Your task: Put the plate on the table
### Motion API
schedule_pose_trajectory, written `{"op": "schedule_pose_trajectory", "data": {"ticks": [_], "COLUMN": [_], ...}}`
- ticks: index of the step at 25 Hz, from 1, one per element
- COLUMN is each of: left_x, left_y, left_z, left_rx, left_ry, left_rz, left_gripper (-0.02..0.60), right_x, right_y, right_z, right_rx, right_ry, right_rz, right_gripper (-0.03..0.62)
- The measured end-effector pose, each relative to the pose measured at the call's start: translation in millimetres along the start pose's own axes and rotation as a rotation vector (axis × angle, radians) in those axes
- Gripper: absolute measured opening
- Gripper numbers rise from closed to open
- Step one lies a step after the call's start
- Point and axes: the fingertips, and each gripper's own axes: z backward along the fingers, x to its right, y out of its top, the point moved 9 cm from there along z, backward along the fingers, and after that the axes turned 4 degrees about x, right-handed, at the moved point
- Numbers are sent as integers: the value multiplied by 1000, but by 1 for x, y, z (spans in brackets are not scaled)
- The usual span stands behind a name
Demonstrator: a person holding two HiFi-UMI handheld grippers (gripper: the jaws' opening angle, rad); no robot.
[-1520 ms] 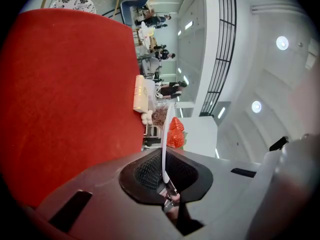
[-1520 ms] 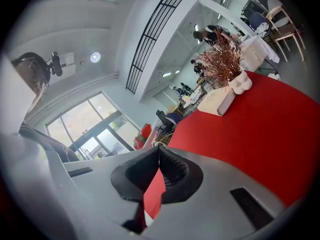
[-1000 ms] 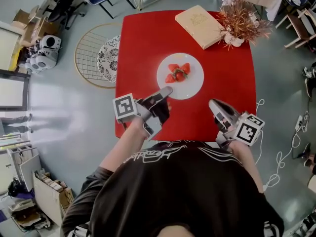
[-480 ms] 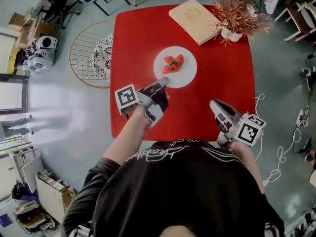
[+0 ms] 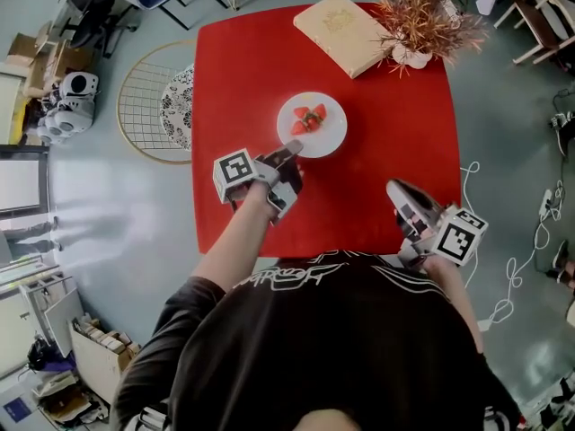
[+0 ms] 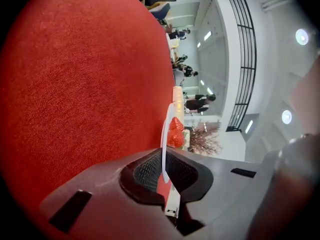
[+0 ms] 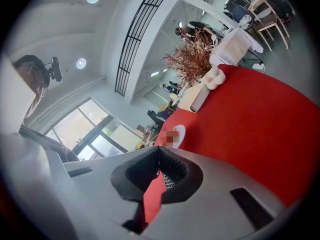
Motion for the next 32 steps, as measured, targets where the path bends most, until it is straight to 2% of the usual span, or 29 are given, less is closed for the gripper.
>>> {"op": "schedule_pose_trajectory", "data": {"ticks": [6, 16, 18, 21, 24, 32], "left_x": [-12, -17, -15, -12, -8, -6], "left_y": [1, 1, 2, 1, 2, 3], "left_z": [-2, -1, -3, -4, -7, -8], "left_rx": [3, 0, -5, -18, -31, -34], "left_ry": [38, 77, 43, 4, -25, -30], "left_rz": [18, 18, 8, 3, -24, -30], "left_gripper": [17, 17, 48, 154, 221, 244], "right_x": [6, 4, 5, 6, 7, 14], "right_y": [-1, -2, -2, -3, -3, -9], "right_z": [3, 1, 1, 3, 3, 8], "right_rx": [22, 17, 15, 23, 26, 21], "right_ry": [-14, -11, -15, -22, -22, -43], "right_rz": [-61, -72, -63, -75, -82, -111], "right_gripper": [8, 8, 8, 8, 8, 8]}}
